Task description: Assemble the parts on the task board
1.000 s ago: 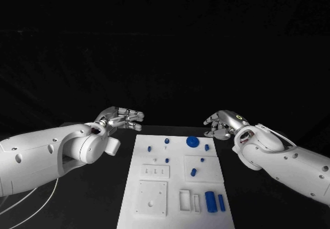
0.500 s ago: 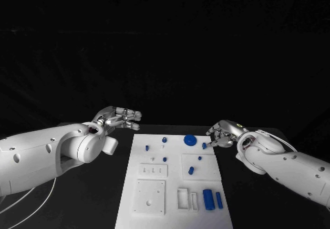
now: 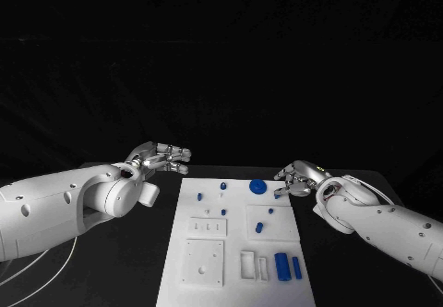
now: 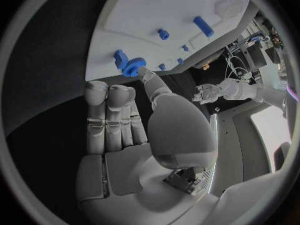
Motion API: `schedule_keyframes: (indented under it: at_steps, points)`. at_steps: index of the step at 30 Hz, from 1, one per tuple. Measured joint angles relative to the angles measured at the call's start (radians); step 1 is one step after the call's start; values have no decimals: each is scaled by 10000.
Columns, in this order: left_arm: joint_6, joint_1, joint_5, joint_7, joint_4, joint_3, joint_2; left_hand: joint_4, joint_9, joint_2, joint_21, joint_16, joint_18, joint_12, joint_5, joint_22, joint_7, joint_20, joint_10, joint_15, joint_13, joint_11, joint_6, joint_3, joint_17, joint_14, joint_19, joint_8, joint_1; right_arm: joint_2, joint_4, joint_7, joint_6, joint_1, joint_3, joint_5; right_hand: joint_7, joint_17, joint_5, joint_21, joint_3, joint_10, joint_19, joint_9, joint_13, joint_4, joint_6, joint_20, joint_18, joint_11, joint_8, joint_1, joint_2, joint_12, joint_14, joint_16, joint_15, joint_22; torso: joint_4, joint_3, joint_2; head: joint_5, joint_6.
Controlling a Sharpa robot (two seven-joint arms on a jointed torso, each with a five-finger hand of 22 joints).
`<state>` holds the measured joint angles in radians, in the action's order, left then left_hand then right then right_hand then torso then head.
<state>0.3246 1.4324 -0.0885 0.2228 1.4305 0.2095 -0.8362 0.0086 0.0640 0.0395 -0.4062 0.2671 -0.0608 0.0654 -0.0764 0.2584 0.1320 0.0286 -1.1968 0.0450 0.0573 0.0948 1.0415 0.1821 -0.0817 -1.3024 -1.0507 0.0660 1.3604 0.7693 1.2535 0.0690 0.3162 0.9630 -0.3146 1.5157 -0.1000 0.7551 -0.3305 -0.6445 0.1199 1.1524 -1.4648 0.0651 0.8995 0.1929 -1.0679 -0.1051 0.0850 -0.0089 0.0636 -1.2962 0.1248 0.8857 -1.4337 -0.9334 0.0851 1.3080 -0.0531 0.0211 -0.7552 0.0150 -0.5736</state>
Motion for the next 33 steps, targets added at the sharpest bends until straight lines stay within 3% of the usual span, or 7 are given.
schedule_keyframes:
  at_steps: [15,24,33]
  points:
    - [-24,-5,0,-1,-15,0,89,-36,0,-39,0,0,-1,0,0,-1,0,-37,0,0,0,0,0,36,0,0,37,0,-39,-644,-336,519,64,5,-86,-46,5,239,170,-440,74,80,1,-1,431,-261,-5,0,-2,-3,0,53,-53,382,-1,-136,-1,-2,0,17,-3,-41,-70]
    - [-38,-4,-1,-7,21,-1,121,-36,0,-40,0,0,-2,0,0,-2,0,-37,0,0,0,0,0,36,-1,0,37,0,-39,-1125,-816,993,72,67,-89,330,-9,269,246,-447,122,78,0,-1,430,-309,9,0,-2,-1,0,53,-52,381,31,-136,-33,-2,-64,18,-61,-28,-89]
    - [-47,-5,-4,-12,28,-1,164,-36,0,-39,0,0,-2,0,0,-2,0,-37,0,0,0,0,0,36,-1,0,37,0,-39,-1395,-1006,1210,92,235,-89,557,-52,872,323,-1094,97,163,-36,-2,696,-403,193,36,-2,87,0,52,-52,696,32,-560,-34,-3,-125,42,-135,-18,-44]
